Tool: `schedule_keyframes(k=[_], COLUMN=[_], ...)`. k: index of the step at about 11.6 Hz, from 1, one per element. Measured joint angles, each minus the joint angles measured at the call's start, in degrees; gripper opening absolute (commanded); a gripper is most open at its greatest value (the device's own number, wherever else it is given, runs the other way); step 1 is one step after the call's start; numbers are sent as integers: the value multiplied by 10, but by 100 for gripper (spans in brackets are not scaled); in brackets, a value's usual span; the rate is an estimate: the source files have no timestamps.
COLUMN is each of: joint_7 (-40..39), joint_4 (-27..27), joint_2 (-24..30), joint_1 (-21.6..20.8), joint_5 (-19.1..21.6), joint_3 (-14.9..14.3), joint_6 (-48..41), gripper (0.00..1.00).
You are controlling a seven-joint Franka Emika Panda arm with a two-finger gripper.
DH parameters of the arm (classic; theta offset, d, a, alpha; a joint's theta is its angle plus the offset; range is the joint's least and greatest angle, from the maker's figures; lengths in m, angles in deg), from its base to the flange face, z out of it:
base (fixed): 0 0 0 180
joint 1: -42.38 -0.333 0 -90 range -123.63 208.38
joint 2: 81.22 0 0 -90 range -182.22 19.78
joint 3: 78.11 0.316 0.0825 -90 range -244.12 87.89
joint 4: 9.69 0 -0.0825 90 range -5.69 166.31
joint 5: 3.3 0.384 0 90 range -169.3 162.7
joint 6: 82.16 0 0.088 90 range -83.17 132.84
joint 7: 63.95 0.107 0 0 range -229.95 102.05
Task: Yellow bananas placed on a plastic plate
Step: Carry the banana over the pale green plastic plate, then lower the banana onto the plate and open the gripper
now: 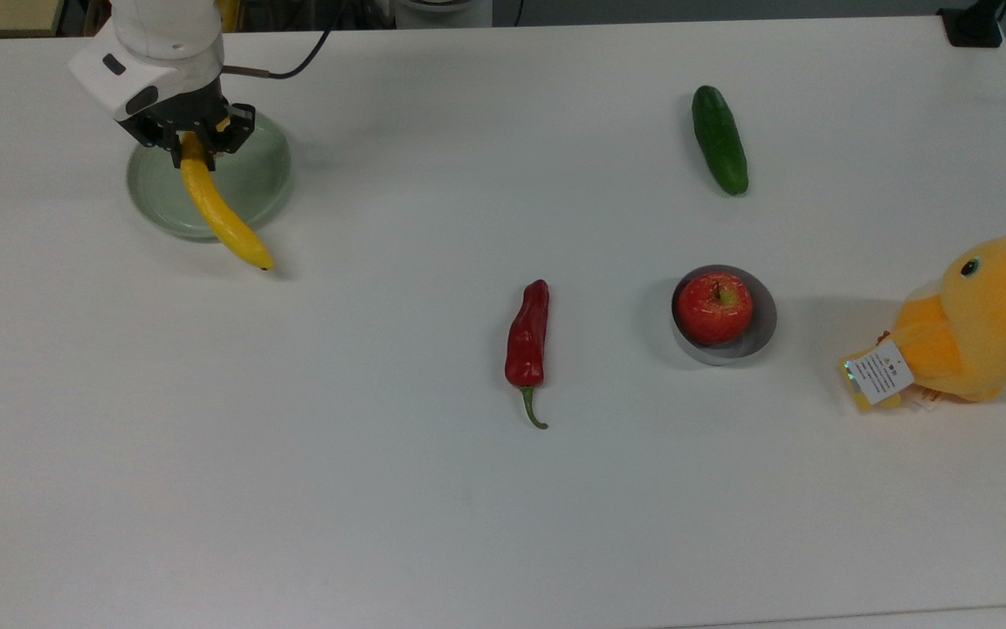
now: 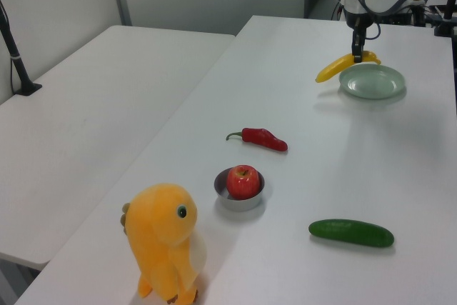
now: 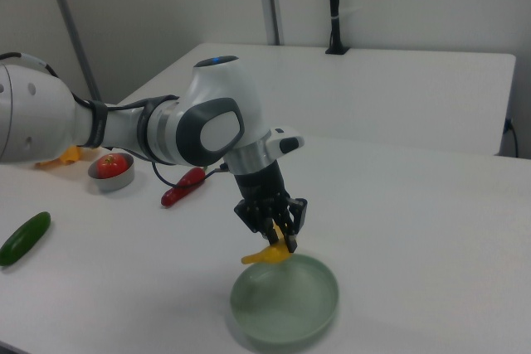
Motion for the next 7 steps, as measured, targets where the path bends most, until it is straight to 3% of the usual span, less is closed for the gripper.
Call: schedule_keyframes(k=[5, 7], joint_7=[-2, -2], joint_4=[2, 2], joint_2=[4, 10], joint_1=[6, 7], joint_5=[-19, -19], joint_3=[-13, -14], joint_6=[-18, -27], gripper=[21, 86])
